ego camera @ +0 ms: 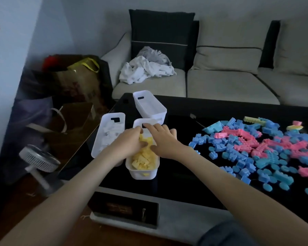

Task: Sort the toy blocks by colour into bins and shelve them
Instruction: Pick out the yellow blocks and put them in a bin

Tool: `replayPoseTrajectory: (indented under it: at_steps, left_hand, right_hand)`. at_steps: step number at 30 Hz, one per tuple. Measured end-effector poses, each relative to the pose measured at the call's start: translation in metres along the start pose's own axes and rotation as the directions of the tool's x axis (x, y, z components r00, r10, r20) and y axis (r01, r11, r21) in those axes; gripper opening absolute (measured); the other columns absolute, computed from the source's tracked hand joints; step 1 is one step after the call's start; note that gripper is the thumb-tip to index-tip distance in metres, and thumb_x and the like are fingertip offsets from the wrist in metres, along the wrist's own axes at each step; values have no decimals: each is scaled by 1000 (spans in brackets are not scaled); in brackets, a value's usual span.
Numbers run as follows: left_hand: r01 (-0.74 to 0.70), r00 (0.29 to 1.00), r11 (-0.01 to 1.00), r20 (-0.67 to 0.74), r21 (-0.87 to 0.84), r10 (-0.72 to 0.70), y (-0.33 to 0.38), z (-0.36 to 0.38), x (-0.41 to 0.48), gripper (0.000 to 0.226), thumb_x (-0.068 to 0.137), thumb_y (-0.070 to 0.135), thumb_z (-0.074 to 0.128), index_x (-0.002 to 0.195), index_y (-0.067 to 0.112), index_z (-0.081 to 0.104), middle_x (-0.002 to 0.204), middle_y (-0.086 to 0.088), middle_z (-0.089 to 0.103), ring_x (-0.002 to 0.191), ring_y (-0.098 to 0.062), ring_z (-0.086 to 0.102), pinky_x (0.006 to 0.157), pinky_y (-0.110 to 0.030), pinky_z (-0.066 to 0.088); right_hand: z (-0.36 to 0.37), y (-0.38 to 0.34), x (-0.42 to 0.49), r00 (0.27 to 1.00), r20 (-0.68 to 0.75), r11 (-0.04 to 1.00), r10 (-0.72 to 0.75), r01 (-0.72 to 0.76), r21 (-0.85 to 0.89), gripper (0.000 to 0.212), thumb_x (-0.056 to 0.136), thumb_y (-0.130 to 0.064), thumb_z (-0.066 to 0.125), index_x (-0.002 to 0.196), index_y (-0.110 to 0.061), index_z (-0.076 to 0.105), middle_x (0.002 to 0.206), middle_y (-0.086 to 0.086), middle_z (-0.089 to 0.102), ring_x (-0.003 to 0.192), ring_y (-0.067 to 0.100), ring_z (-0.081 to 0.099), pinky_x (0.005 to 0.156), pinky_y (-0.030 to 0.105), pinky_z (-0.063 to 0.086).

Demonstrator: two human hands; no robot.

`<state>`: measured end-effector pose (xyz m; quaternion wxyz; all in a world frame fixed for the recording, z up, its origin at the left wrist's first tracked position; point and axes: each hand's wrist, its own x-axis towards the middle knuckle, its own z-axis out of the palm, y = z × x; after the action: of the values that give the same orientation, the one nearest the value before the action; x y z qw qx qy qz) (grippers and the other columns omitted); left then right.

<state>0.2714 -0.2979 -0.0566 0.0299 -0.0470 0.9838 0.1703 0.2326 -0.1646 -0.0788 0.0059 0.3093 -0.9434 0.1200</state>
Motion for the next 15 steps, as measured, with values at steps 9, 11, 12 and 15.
replayPoseTrajectory:
  at_steps: [9,11,12,15]
  left_hand:
    - [-45,999,992,10,122,44,5,-4,16,59,91,14,55,143,4,28,135,-14,41,117,-27,49,94,-32,42]
    - [-95,995,989,-22,113,98,17,-5,17,55,92,5,47,144,5,28,137,-14,38,118,-28,47,92,-31,42]
    - [-125,991,984,-42,128,131,26,-5,18,53,92,4,45,143,4,29,137,-15,39,120,-29,45,92,-30,40]
    - [-235,969,965,-49,116,242,62,4,29,48,93,11,46,139,3,35,130,-17,46,113,-30,50,86,-31,40]
  right_hand:
    - [-10,-3,-10,991,21,970,-135,128,208,83,84,-2,45,147,-34,1,139,-3,36,125,15,34,104,30,11]
    - [-17,9,-15,993,7,962,-118,113,248,78,87,-10,47,146,-33,2,138,0,41,124,17,37,107,30,9]
    - [-21,17,-18,994,-17,962,-106,107,252,76,87,-13,49,146,-33,4,134,2,44,122,18,40,108,32,11]
    - [-33,47,-29,995,-96,971,-17,39,234,69,89,-17,51,146,-27,14,134,3,46,124,21,41,106,37,19]
